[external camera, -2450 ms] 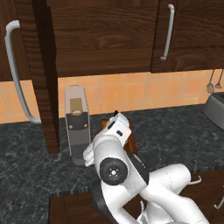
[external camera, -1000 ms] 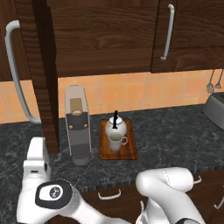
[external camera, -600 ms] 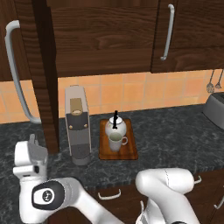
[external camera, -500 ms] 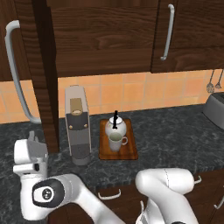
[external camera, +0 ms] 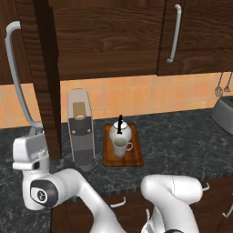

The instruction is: Pick the kettle from the counter and place it on the tray. Then pick the mug from the cabinet and place it on the tray. Then close the cabinet doors.

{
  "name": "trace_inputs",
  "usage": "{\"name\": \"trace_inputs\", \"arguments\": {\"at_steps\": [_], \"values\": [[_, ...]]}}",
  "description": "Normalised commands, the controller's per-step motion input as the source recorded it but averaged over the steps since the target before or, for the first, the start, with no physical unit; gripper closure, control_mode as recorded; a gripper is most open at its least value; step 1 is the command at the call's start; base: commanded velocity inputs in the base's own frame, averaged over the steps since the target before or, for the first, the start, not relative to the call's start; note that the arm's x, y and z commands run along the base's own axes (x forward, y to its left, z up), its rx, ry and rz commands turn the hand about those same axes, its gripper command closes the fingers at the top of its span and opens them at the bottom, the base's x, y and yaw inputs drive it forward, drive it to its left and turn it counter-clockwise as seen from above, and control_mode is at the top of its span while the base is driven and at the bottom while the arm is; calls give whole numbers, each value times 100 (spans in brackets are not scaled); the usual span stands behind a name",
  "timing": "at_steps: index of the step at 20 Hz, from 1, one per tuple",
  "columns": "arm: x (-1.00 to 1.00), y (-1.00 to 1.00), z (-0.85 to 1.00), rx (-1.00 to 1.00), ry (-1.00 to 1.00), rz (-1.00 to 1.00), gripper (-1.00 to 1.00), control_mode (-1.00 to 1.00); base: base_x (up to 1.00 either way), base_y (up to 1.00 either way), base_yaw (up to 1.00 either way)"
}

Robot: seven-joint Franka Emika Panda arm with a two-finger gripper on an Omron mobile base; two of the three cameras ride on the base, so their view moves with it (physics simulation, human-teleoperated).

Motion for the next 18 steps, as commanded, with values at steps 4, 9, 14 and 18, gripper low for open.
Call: {"name": "trace_inputs", "arguments": {"at_steps": [4,9,14,18], "values": [[0,0,37,14,-31,-20,100,-100,0,0,0],[-9,-1,39,25,-18,-9,100,-100,0,0,0],[-10,-43,16,29,-5,0,100,-100,0,0,0],[0,-80,30,7,3,0,100,-100,0,0,0]]}}
